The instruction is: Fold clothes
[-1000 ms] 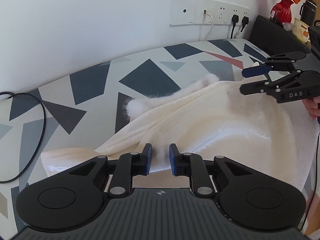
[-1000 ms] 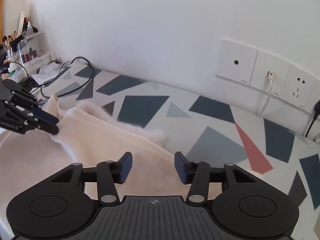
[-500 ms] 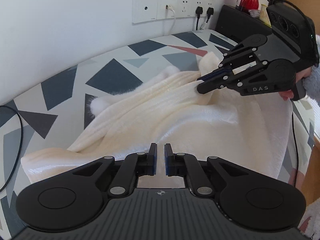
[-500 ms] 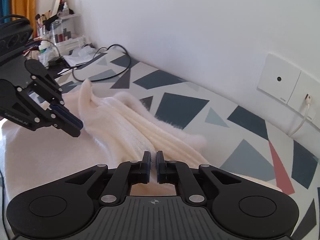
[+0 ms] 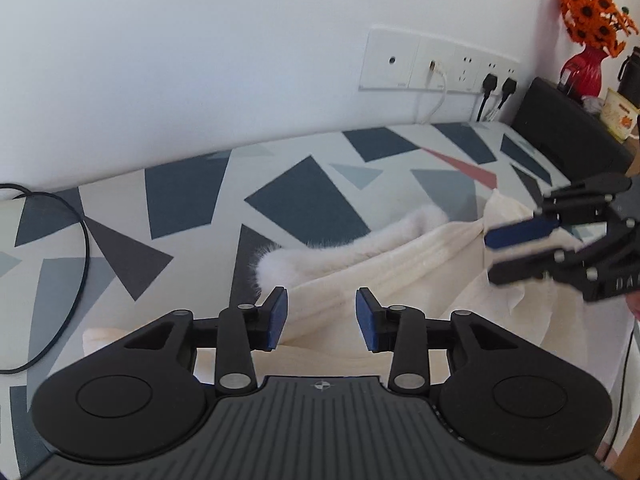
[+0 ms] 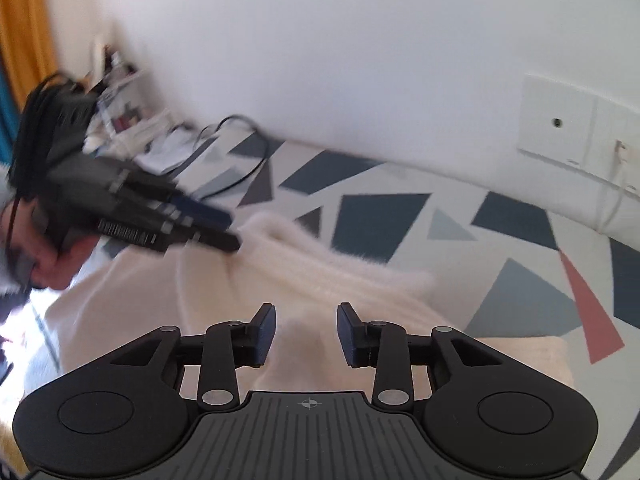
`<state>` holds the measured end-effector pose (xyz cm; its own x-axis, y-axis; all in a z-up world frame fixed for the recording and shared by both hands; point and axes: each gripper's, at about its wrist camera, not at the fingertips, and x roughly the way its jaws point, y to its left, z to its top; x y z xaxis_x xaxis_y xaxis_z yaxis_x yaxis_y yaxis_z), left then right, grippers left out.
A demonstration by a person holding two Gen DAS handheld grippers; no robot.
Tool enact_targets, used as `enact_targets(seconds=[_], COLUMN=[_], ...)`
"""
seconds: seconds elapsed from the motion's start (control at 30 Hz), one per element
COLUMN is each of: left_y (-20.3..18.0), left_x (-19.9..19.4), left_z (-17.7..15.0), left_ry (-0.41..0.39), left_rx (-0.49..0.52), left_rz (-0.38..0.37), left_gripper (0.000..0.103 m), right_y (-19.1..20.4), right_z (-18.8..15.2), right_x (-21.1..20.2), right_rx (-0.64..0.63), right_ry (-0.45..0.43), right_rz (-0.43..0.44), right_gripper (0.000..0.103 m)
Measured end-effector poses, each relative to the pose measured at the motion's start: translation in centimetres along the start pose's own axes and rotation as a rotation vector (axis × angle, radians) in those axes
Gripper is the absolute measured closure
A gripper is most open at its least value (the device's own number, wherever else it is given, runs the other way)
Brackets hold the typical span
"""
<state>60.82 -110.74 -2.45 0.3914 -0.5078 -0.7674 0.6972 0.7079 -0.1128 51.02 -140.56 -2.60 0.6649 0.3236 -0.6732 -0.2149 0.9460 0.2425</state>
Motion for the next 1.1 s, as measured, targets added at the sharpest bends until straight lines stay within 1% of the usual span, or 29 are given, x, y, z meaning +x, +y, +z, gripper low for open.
enact_targets(seconds=[0.07, 0.17, 0.2, 0.27, 0.33, 0.37, 0.43, 0.5, 0.57, 0.63, 0.7, 0.73, 0.8, 0.87, 0.9, 0.93, 1.0, 1.1], left_y=[-0.2, -0.6, -0.7, -1.1, -1.1, -0.9, -0.3, 0.4, 0.8, 1.3, 2.3, 3.1, 4.6, 6.2, 7.0, 8.0, 10.2, 13.7], left_x=[0.5, 0.6, 0.5, 0.5, 1.0, 1.2, 1.5, 1.5, 1.3, 1.0, 0.5, 0.1, -0.9, -2.1, -2.6, -3.0, -3.6, -4.2], left_z=[-0.6, -1.6, -1.9, -2.4, -2.5, -2.3, -1.7, -0.9, 0.1, 1.2, 2.1, 2.4, 2.5, 1.7, 1.1, 0.4, -1.0, -3.1], left_ry=[0.032, 0.076, 0.086, 0.098, 0.101, 0.096, 0.071, 0.029, -0.034, -0.099, -0.132, -0.134, -0.133, -0.135, -0.131, -0.119, -0.091, -0.062], left_rx=[0.008, 0.017, 0.023, 0.044, 0.049, 0.036, -0.010, -0.050, -0.053, -0.055, -0.079, -0.100, -0.135, -0.148, -0.156, -0.172, -0.216, -0.380], left_rz=[0.003, -0.029, -0.035, -0.025, 0.005, 0.018, 0.034, 0.053, 0.116, 0.208, 0.270, 0.276, 0.276, 0.286, 0.296, 0.302, 0.311, 0.275], left_gripper=[0.064, 0.064, 0.064, 0.064, 0.064, 0.064, 0.064, 0.064, 0.064, 0.064, 0.064, 0.063, 0.056, 0.034, 0.031, 0.028, 0.028, 0.028], right_y=[-0.8, -0.5, 0.0, 0.9, 0.9, 0.7, 0.2, -0.2, -1.0, -2.0, -3.2, -3.7, -4.8, -6.2, -6.6, -6.8, -7.2, -7.9], right_z=[0.2, -0.5, -0.9, -1.4, -1.1, -0.8, 0.0, 1.0, 2.0, 3.0, 3.6, 3.7, 3.4, 2.6, 2.2, 1.7, 0.7, -0.8], right_x=[1.4, 3.4, 4.1, 4.9, 5.4, 5.6, 6.1, 6.4, 6.2, 5.9, 4.9, 4.2, 2.4, 0.5, 0.0, -0.2, -0.6, -1.2], right_rx=[0.057, 0.051, 0.027, -0.009, 0.004, 0.017, 0.043, 0.055, 0.077, 0.113, 0.169, 0.184, 0.182, 0.181, 0.178, 0.172, 0.159, 0.141], right_ry=[0.033, 0.121, 0.129, 0.112, 0.096, 0.089, 0.072, 0.040, -0.017, -0.071, -0.100, -0.114, -0.134, -0.138, -0.129, -0.115, -0.086, -0.042], right_rz=[-0.045, -0.085, -0.104, -0.143, -0.164, -0.169, -0.180, -0.206, -0.264, -0.320, -0.327, -0.331, -0.355, -0.383, -0.391, -0.396, -0.405, -0.418], right_gripper=[0.072, 0.073, 0.072, 0.072, 0.072, 0.072, 0.072, 0.073, 0.072, 0.071, 0.071, 0.071, 0.068, 0.064, 0.064, 0.064, 0.064, 0.064])
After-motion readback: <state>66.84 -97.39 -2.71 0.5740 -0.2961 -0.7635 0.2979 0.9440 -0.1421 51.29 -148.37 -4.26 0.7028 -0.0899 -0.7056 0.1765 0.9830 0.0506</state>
